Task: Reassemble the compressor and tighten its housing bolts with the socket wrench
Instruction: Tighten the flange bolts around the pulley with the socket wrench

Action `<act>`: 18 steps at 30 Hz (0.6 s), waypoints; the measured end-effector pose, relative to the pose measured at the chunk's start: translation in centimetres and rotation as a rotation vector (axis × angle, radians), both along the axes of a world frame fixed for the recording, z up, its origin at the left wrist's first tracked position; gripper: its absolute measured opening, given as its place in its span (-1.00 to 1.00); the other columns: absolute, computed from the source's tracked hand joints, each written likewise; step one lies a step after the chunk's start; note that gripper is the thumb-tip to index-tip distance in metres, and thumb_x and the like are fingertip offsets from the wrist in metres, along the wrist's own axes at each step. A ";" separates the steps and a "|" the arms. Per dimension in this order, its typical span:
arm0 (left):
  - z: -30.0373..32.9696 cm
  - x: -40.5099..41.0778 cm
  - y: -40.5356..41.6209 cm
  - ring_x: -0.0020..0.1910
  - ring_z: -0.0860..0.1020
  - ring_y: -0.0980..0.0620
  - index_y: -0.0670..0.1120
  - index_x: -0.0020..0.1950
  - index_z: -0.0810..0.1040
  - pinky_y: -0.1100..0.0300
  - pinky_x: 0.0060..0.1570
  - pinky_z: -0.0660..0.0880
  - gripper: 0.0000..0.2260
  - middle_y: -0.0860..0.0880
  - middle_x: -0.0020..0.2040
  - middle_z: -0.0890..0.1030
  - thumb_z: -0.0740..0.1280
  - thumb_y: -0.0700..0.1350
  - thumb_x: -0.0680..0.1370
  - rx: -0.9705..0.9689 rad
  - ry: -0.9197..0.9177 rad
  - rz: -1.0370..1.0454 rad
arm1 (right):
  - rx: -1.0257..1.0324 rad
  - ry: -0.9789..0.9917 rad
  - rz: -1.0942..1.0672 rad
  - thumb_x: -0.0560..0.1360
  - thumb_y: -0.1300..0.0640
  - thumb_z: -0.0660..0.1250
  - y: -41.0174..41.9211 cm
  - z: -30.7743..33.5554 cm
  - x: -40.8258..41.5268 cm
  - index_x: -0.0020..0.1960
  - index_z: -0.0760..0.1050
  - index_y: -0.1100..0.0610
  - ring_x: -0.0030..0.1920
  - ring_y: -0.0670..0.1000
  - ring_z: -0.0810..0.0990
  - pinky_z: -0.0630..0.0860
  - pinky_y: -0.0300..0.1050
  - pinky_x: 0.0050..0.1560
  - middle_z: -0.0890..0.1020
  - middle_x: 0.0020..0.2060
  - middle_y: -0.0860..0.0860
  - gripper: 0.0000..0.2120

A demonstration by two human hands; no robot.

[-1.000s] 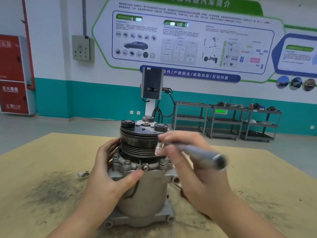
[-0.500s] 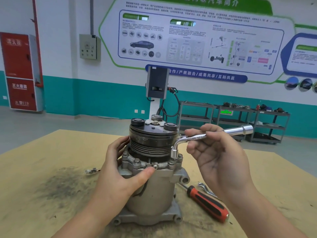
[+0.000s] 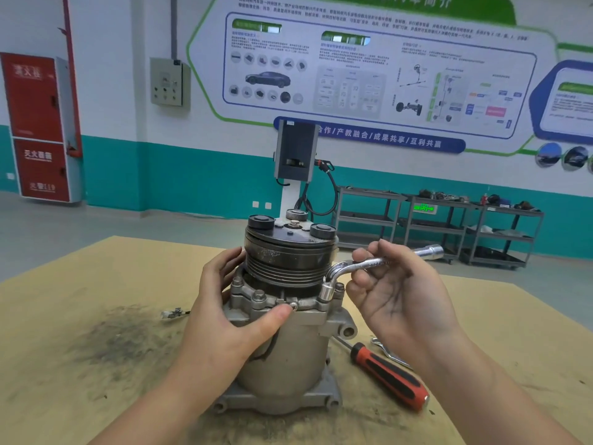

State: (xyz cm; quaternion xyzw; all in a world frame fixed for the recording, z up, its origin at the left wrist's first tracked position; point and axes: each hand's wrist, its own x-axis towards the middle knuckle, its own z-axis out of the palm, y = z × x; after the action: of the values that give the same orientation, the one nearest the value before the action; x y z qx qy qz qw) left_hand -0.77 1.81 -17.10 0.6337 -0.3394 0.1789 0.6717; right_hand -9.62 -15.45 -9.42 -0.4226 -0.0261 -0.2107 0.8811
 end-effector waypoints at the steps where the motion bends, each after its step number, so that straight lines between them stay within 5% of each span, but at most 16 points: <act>1: 0.0 0.0 0.0 0.28 0.45 0.36 0.51 0.18 0.33 0.31 0.20 0.36 -0.35 0.43 0.24 0.47 0.52 0.26 0.17 0.001 -0.003 0.002 | 0.015 -0.031 -0.014 0.34 0.12 0.29 0.1 -0.2 0.0 -0.25 0.42 0.15 -0.54 -0.01 0.46 0.47 -0.22 -0.47 0.60 -0.42 0.11 -0.90; 5: -0.1 0.2 0.0 0.29 0.45 0.34 0.49 0.19 0.34 0.26 0.23 0.36 -0.35 0.40 0.25 0.48 0.51 0.26 0.17 -0.005 -0.014 0.009 | -0.166 -0.233 -0.127 0.46 0.12 0.28 0.4 -1.2 -0.3 -0.34 0.45 0.12 -0.57 0.06 0.44 0.47 -0.20 -0.43 0.59 -0.43 0.13 -0.80; 8: -0.2 0.4 0.0 0.29 0.46 0.33 0.48 0.20 0.34 0.24 0.23 0.36 -0.35 0.39 0.26 0.49 0.51 0.26 0.18 0.000 -0.018 0.014 | -0.543 -0.433 -0.320 0.51 0.16 0.21 0.7 -1.8 -0.9 -0.32 0.49 0.05 -0.52 0.07 0.50 0.52 -0.16 -0.30 0.60 -0.40 0.11 -0.76; 12: -0.5 0.8 0.1 0.30 0.47 0.28 0.41 0.24 0.36 0.17 0.24 0.38 -0.35 0.33 0.27 0.50 0.51 0.28 0.20 0.003 -0.034 0.019 | -1.017 -0.486 -0.583 0.45 0.10 0.35 1.8 -2.3 -1.3 -0.18 0.49 0.04 -0.39 0.07 0.58 0.54 0.06 -0.39 0.60 -0.33 0.04 -0.94; 18: -0.4 1.1 -0.2 0.18 0.53 0.34 0.45 0.16 0.43 0.49 0.07 0.44 -0.49 0.35 0.17 0.56 0.49 0.16 0.27 -0.042 -0.040 -0.004 | -1.242 -0.478 -0.537 0.31 0.35 0.52 2.6 -1.3 -1.7 -0.13 0.61 0.20 -0.25 -0.02 0.63 0.59 0.01 -0.20 0.65 -0.23 0.02 -0.82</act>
State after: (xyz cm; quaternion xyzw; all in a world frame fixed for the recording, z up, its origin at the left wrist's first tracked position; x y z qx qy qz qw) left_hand 0.28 1.64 -17.55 0.6151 -0.3504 0.1972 0.6782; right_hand -11.31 -12.89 -10.70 -0.7801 -0.2284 -0.4531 0.3659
